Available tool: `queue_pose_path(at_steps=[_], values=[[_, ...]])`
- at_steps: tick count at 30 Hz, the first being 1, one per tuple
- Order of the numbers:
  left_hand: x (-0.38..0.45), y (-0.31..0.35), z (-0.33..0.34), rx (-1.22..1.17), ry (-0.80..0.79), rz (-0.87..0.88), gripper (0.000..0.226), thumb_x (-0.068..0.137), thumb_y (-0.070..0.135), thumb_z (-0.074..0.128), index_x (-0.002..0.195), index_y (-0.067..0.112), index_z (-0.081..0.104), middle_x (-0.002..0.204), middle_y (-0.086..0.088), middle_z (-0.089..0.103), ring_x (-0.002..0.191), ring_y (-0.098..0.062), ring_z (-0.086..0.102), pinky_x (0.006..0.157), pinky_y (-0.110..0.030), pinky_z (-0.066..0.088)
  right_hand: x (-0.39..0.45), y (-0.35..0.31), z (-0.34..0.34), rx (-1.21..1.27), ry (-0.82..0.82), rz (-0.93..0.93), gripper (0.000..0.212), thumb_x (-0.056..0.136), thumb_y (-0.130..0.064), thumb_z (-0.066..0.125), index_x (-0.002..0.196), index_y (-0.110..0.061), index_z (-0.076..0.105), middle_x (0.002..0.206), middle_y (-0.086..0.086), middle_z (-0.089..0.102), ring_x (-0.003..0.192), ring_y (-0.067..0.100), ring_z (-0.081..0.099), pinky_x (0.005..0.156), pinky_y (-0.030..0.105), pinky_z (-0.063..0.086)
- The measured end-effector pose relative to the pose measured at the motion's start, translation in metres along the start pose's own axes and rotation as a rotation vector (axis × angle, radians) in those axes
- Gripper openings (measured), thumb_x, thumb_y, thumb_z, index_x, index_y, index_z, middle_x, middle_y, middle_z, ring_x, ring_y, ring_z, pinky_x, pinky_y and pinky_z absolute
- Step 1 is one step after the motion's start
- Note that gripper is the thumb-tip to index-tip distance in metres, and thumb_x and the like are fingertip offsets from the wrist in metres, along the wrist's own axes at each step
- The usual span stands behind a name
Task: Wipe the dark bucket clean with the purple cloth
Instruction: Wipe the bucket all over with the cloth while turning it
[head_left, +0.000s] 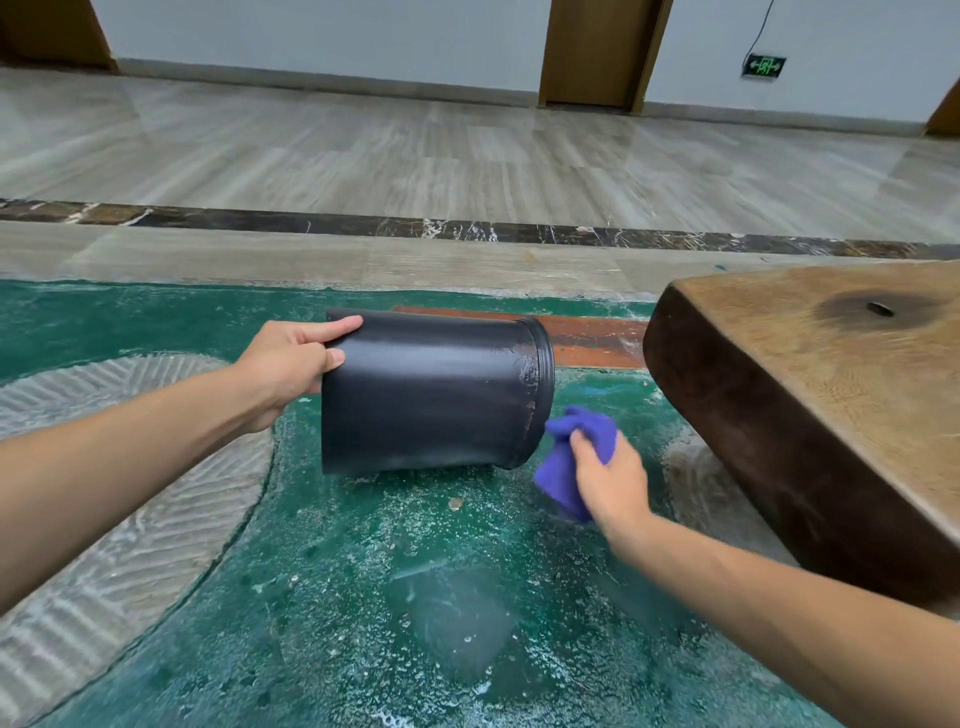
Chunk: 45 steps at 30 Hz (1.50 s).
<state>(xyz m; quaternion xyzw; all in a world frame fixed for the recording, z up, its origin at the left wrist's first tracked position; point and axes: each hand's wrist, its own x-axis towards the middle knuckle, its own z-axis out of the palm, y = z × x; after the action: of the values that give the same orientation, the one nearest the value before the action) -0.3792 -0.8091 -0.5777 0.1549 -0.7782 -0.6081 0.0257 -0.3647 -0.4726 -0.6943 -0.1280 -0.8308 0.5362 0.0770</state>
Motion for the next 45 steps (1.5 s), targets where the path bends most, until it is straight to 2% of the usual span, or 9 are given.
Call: queue_pose_path(at_steps=[3,6,11,17,25,28,39,43,45], values=[[0.001,0.002,0.003,0.033,0.014,0.004,0.046,0.093,-0.003,0.053,0.122,0.029,0.069,0.123,-0.002,0.067,0.095,-0.016,0.055,0.101,-0.043,0.049,0.02,-0.026,0.001,0.231,0.14,0.147,0.022,0.1,-0.037,0.053,0.097,-0.02,0.067,0.082,0.002,0.067,0.076,0.022,0.063,0.073,0.034,0.053],[0.004,0.003,0.004,0.052,0.013,0.005,0.045,0.093,-0.001,0.053,0.122,0.03,0.069,0.122,-0.003,0.069,0.091,-0.016,0.052,0.1,-0.04,0.049,0.04,-0.053,-0.001,0.338,0.107,0.227,0.019,0.101,-0.035,0.056,0.09,-0.022,0.064,0.068,0.003,0.062,0.057,0.018,0.059,0.058,0.029,0.05],[0.006,0.001,0.003,0.045,0.026,0.022,0.048,0.091,-0.003,0.053,0.121,0.03,0.069,0.122,0.0,0.067,0.099,-0.018,0.057,0.103,-0.043,0.049,0.055,-0.074,0.012,0.287,-0.207,0.179,0.032,0.088,-0.047,0.074,0.111,-0.026,0.068,0.105,-0.002,0.073,0.093,0.018,0.07,0.083,0.034,0.056],[0.0,0.007,0.005,0.042,0.08,0.038,0.05,0.085,-0.006,0.054,0.108,0.032,0.075,0.112,0.002,0.064,0.097,-0.016,0.055,0.095,-0.026,0.047,0.047,-0.056,0.013,0.297,-0.1,0.151,0.013,0.089,-0.024,0.077,0.092,-0.024,0.064,0.092,-0.006,0.071,0.076,0.007,0.066,0.059,0.023,0.047],[-0.012,0.035,0.017,0.064,0.053,0.11,0.032,0.09,0.001,0.054,0.093,0.023,0.076,0.102,-0.005,0.072,0.089,-0.012,0.062,0.073,-0.018,0.047,0.041,-0.062,-0.007,0.358,-0.032,0.153,0.029,0.081,-0.025,0.083,0.105,-0.017,0.07,0.101,0.007,0.076,0.083,0.021,0.071,0.079,0.037,0.058],[-0.017,0.035,0.014,0.076,0.044,0.086,0.033,0.088,-0.001,0.052,0.098,0.018,0.076,0.102,-0.007,0.073,0.089,-0.013,0.061,0.071,-0.018,0.046,0.028,-0.057,-0.01,0.383,-0.051,0.182,0.033,0.074,-0.028,0.09,0.099,-0.019,0.071,0.092,0.002,0.076,0.076,0.018,0.072,0.068,0.032,0.059],[-0.03,0.02,0.006,0.074,-0.004,0.031,0.031,0.089,0.002,0.055,0.1,0.023,0.076,0.104,-0.006,0.072,0.086,-0.015,0.061,0.073,-0.023,0.048,0.014,-0.05,-0.007,0.369,-0.099,0.237,0.036,0.081,-0.019,0.085,0.112,-0.014,0.068,0.099,0.007,0.076,0.088,0.027,0.074,0.086,0.049,0.061],[-0.04,0.015,0.0,0.091,-0.062,0.014,0.049,0.086,0.012,0.065,0.13,0.032,0.058,0.103,0.005,0.065,0.101,-0.015,0.062,0.088,-0.037,0.053,0.021,-0.048,-0.008,0.333,-0.109,0.209,0.028,0.082,-0.021,0.084,0.104,-0.02,0.066,0.098,0.005,0.075,0.09,0.027,0.073,0.088,0.047,0.061],[-0.049,0.008,-0.008,0.085,-0.082,0.01,0.056,0.086,0.014,0.068,0.137,0.028,0.048,0.109,0.004,0.066,0.102,-0.016,0.064,0.079,-0.035,0.057,0.025,-0.047,-0.009,0.318,-0.106,0.192,0.025,0.083,-0.021,0.083,0.1,-0.023,0.066,0.099,0.004,0.074,0.089,0.026,0.072,0.083,0.043,0.061]])
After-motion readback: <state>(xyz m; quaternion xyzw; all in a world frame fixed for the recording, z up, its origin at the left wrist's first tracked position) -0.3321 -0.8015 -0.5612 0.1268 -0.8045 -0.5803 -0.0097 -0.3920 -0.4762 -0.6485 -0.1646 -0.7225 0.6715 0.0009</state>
